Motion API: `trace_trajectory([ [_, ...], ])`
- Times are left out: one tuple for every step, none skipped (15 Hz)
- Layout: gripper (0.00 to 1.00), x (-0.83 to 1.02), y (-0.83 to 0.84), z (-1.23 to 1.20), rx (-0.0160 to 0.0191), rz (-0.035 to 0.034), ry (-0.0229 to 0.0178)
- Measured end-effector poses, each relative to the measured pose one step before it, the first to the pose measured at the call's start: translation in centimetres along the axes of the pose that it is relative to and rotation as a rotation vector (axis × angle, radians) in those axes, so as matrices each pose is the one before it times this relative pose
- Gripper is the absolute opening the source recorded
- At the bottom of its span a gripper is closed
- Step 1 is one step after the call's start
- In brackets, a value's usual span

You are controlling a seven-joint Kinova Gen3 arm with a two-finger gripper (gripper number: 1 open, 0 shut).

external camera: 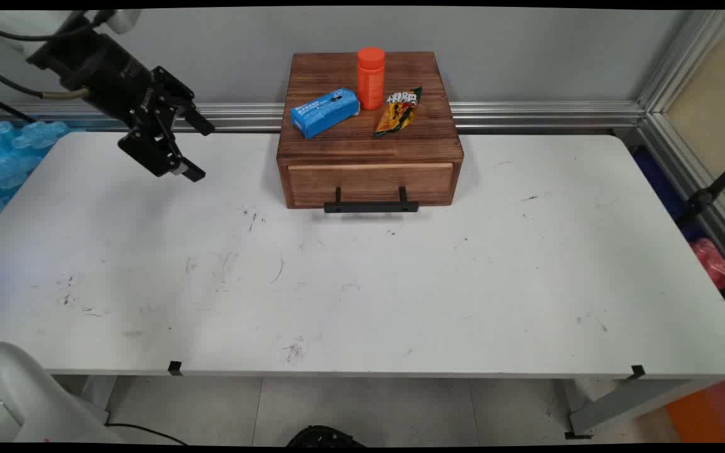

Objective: Open the drawer

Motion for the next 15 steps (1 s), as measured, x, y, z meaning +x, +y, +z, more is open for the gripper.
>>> trace_trajectory([
  [1.0,0.269,0.027,0.203,0.00443,-0.00081,0.00392],
  [1.0,0.214,0.068,0.181,0.00206,-0.00039,0.00222],
  [1.0,0.187,0.054,0.152,0.00222,-0.00064,0.00214],
  [1.0,0.163,0.042,0.142,0.00239,-0.00094,0.00148],
  [1.0,0.234,0.066,0.193,0.00469,-0.00206,0.00295],
  [1.0,0.301,0.076,0.218,0.00734,-0.00257,0.00439],
  [1.0,0.339,0.079,0.244,0.00745,-0.00033,0.00493],
  [1.0,0.294,0.072,0.202,0.00649,0.00123,0.00417],
  [1.0,0.457,0.094,0.32,0.00964,0.00528,0.00368],
  [1.0,0.37,0.082,0.268,0.0067,0.00517,0.00156],
  [1.0,0.441,0.072,0.329,0.00797,0.00484,0.00084],
  [1.0,0.386,0.046,0.29,0.0081,0.00294,-0.00043],
  [1.0,0.498,0.046,0.384,0.01019,0.00408,-0.00052],
  [1.0,0.309,0.028,0.249,0.0061,0.00264,-0.00103],
  [1.0,0.286,0.028,0.262,0.00594,0.0029,-0.00222],
])
